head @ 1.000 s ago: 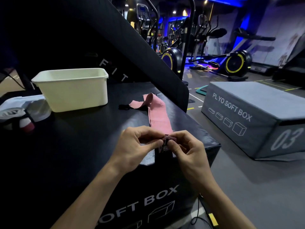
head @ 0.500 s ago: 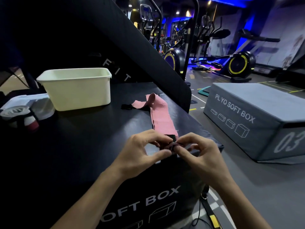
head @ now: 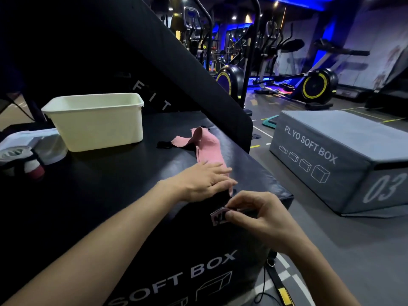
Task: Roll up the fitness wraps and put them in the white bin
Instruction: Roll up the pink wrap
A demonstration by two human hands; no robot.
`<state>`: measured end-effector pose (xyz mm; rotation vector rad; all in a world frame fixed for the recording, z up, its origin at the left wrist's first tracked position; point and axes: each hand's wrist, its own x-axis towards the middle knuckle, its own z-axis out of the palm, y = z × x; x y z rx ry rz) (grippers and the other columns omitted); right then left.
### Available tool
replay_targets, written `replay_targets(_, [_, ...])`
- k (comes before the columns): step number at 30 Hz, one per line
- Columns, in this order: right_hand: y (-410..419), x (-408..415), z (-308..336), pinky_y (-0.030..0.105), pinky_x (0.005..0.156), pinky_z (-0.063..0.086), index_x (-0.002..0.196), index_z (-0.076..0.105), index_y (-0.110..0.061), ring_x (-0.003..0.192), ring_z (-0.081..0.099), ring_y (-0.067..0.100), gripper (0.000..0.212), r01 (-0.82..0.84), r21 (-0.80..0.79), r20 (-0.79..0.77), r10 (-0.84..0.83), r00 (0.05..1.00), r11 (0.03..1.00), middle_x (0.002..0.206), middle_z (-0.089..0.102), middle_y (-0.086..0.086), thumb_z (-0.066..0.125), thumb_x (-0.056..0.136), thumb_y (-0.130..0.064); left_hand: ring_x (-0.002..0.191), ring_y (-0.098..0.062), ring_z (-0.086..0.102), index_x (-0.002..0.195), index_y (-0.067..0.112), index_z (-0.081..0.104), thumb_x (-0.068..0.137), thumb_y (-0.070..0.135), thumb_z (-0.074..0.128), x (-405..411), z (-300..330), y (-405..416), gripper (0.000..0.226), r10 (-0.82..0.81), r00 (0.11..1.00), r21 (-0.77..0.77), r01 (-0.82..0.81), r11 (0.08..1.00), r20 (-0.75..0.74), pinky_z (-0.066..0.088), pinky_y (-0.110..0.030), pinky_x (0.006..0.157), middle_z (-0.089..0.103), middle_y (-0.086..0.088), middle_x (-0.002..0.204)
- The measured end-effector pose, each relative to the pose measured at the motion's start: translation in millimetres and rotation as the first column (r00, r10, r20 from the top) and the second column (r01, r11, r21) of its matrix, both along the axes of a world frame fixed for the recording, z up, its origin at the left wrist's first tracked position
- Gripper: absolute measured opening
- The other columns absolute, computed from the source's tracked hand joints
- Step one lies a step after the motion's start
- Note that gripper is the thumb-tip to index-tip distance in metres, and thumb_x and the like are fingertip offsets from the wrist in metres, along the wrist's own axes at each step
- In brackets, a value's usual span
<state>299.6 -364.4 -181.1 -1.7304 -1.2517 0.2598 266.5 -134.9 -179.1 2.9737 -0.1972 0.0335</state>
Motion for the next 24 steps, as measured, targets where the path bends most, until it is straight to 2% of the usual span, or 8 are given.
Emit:
replay_targets(1, [-1,0,1,0.021,0.076,0.053,0.086,0.076,-0.015,0.079,0.074,0.017,0.006,-0.013,-0.019,0.003,0.013,1.000,1.000,0.082,0.076,0.000,0.080,0.087,-0.011,0.157,-0.018,0.010,0.155,0.045,0.036,0.110,0.051,0.022,6,-4,7,0.048,0.021,0.997,0.078,-0.015,0.997,-0.070,0.005,-0.040,0.126,0.017,0.006,0.171])
replay_targets(4, [-5,3,7,0.032,0.075,0.058,0.086,0.077,-0.014,0.079,0.074,0.017,0.004,-0.053,-0.068,-0.033,0.051,0.998,0.996,0.082,0.077,0.000,0.080,0.087,-0.013,0.159,-0.021,-0.005,0.159,0.052,0.014,0.108,0.057,0.015,17,-20,25,0.051,0.092,0.988,0.071,-0.083,0.994,-0.126,0.000,-0.049,0.127,0.001,0.007,0.173])
replay_targets(10, [-2,6,7,0.047,0.086,0.057,0.083,0.077,-0.016,0.085,0.075,0.022,0.004,-0.044,-0.189,-0.104,0.024,0.994,0.981,0.086,0.078,0.002,0.080,0.081,-0.018,0.159,-0.021,-0.007,0.158,0.055,0.010,0.108,0.056,0.016,25,-32,28,0.050,0.129,0.988,0.071,-0.123,0.990,-0.090,-0.003,-0.049,0.126,0.001,0.010,0.172])
replay_targets(14, [-1,1,5,0.040,0.080,0.056,0.078,0.076,-0.017,0.086,0.073,0.029,0.007,0.005,-0.254,-0.124,-0.038,0.992,0.967,0.087,0.077,0.007,0.081,0.080,-0.012,0.159,-0.019,-0.005,0.156,0.057,0.011,0.107,0.058,0.018,25,-35,30,0.049,0.139,0.987,0.035,-0.137,0.990,-0.083,-0.003,-0.052,0.126,0.003,0.011,0.172])
replay_targets(16, [0,-3,5,0.030,0.075,0.053,0.072,0.075,-0.018,0.083,0.072,0.022,0.014,0.014,-0.254,-0.135,-0.050,0.990,0.967,0.087,0.074,0.003,0.081,0.078,-0.007,0.158,-0.020,0.004,0.155,0.056,0.020,0.106,0.060,0.023,24,-33,28,0.049,0.157,0.987,0.019,-0.156,0.988,-0.042,0.002,-0.052,0.126,0.012,0.009,0.171])
replay_targets(20, [0,-8,7,0.016,0.069,0.041,0.067,0.076,-0.023,0.075,0.057,0.005,0.017,0.100,-0.285,-0.083,-0.128,0.988,0.953,0.092,0.060,0.007,0.082,0.077,-0.011,0.137,-0.024,0.045,0.142,0.041,0.056,0.099,0.059,0.052,17,-26,17,0.047,0.243,0.946,-0.039,-0.241,0.970,0.216,0.032,-0.042,0.114,0.047,0.005,0.154])
replay_targets(22, [0,-11,8,0.014,0.066,0.040,0.069,0.077,-0.020,0.072,0.056,0.002,0.013,0.109,-0.318,-0.075,-0.139,0.987,0.942,0.096,0.060,0.009,0.081,0.079,-0.013,0.124,-0.021,0.055,0.129,0.035,0.067,0.093,0.051,0.067,4,-20,10,0.040,0.270,0.888,-0.137,-0.236,0.962,0.372,0.043,-0.040,0.105,0.059,0.008,0.137])
replay_targets(24, [1,-13,8,0.015,0.066,0.043,0.069,0.078,-0.019,0.072,0.058,0.004,0.011,0.116,-0.336,-0.065,-0.146,0.987,0.935,0.095,0.061,0.006,0.081,0.079,-0.015,0.102,-0.014,0.063,0.111,0.029,0.075,0.089,0.038,0.075,-17,-12,2,0.024,0.272,0.824,-0.318,-0.119,0.941,0.497,0.051,-0.037,0.089,0.067,0.011,0.110])
